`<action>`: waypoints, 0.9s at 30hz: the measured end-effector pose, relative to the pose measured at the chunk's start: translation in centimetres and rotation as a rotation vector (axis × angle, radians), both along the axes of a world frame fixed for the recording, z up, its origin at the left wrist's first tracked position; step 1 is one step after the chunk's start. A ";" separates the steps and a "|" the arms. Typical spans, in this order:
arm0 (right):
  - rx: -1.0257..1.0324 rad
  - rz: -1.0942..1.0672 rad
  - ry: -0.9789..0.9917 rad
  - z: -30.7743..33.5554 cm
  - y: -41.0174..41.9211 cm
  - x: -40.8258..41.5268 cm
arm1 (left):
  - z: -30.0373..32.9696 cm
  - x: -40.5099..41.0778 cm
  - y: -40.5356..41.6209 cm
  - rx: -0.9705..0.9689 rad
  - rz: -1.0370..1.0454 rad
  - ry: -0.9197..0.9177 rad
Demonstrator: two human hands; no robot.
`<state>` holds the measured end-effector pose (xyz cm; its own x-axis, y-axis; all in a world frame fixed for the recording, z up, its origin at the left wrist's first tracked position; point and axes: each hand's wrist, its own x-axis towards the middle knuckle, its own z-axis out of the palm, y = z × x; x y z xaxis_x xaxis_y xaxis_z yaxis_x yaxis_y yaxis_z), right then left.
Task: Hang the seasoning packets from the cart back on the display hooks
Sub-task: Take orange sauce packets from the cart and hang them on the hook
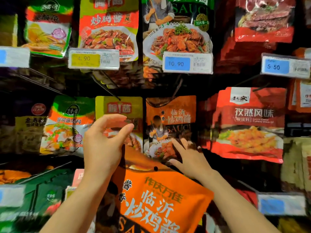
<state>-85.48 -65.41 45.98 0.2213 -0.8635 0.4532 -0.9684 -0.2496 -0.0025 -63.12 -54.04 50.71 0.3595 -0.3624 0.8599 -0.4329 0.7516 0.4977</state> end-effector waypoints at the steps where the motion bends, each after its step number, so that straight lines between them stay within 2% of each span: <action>1: -0.015 0.053 -0.075 0.3 0.5 0.0 | 0.0 0.0 -0.1 0.003 0.003 0.011; 5: -0.145 0.359 -0.385 2.3 4.3 -0.3 | 0.6 0.0 -0.9 0.023 -0.023 0.108; 8: -0.340 0.481 -0.390 3.7 8.0 -0.8 | 1.1 0.0 -1.1 0.008 -0.059 0.171; 11: -0.428 0.550 -0.405 4.3 11.7 -1.0 | 1.6 -0.4 -0.9 -0.024 -0.084 0.206; 13: -0.404 0.635 -0.498 4.4 13.7 -0.9 | 2.0 -0.8 -0.9 -0.040 -0.087 0.206; 16: -0.192 0.766 -0.769 4.4 16.9 -0.7 | 2.4 -1.0 -1.1 -0.047 -0.074 0.202; 18: -0.119 0.797 -0.841 4.1 18.5 -0.8 | 2.6 -1.1 -1.2 -0.044 -0.026 0.213; 21: -0.317 0.714 -0.823 3.0 19.6 -0.1 | 3.1 -1.5 -0.8 -0.056 -0.074 0.305; 24: -0.489 0.695 -0.980 2.8 19.5 0.4 | 4.1 -2.2 0.4 -0.122 -0.203 0.314; 27: -0.561 0.720 -1.184 4.9 19.1 0.3 | 5.6 -2.2 2.7 -0.156 -0.308 0.207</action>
<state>-85.15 -46.34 50.89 -0.2104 -0.3892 0.8968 -0.1451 -0.8947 -0.4224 -65.31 -51.33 56.34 0.4260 -0.3514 0.8337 -0.0783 0.9037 0.4209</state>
